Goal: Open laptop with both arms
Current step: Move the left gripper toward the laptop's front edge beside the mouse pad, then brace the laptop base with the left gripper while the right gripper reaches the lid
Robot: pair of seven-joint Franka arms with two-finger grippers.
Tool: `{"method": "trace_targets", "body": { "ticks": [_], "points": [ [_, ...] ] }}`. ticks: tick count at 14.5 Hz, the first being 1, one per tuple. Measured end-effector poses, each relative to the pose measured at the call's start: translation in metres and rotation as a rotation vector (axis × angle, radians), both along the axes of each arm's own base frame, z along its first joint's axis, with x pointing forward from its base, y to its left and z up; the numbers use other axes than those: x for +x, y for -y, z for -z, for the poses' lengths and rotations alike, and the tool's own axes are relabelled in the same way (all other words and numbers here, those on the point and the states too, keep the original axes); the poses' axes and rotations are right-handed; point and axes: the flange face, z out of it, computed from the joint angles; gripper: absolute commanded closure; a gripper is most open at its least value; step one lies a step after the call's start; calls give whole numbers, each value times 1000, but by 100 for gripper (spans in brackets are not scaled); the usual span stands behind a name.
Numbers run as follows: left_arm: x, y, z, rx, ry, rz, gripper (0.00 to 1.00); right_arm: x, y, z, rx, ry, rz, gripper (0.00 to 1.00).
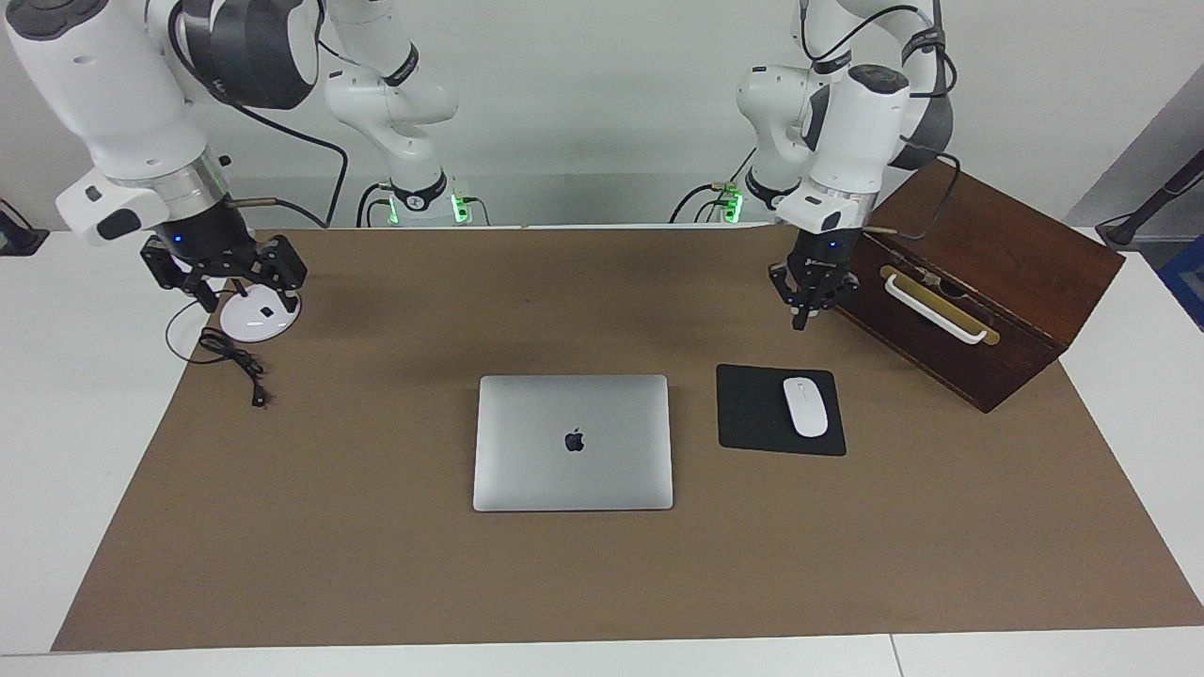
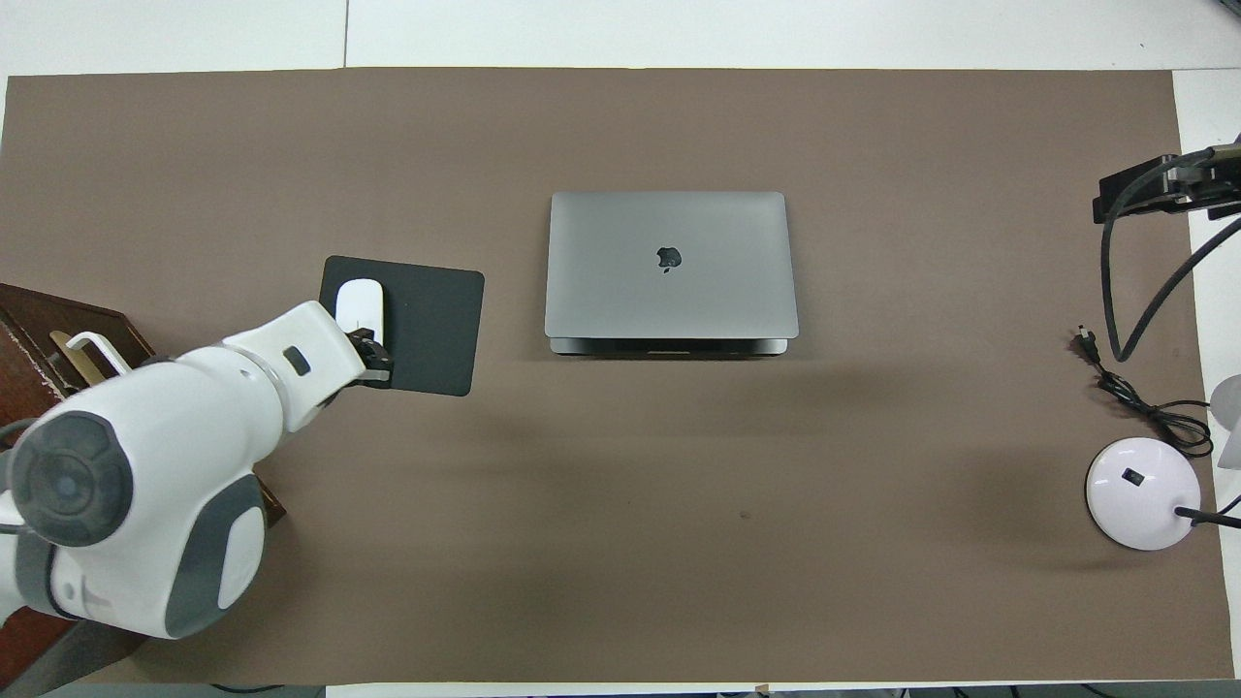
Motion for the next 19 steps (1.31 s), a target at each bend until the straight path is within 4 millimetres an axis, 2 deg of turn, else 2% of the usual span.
{"method": "trace_targets", "body": {
  "ticks": [4,7,9,15,17,19],
  "points": [
    [-35,28,45,-22,77,104,100,14,-7,11,17,35,5,0],
    [-52,43,66,-34,108,156,100,24,-13,25,18,39,1,0],
    [-57,54,74,-39,122,185,100,27,-13,31,17,36,2,0],
    [-65,83,102,-65,172,252,100,30,-16,29,20,56,8,0],
    [-68,87,108,-78,198,262,100,31,-32,27,32,74,23,0],
    [-70,89,119,-91,226,270,100,33,-57,24,55,101,68,0]
  ]
}}
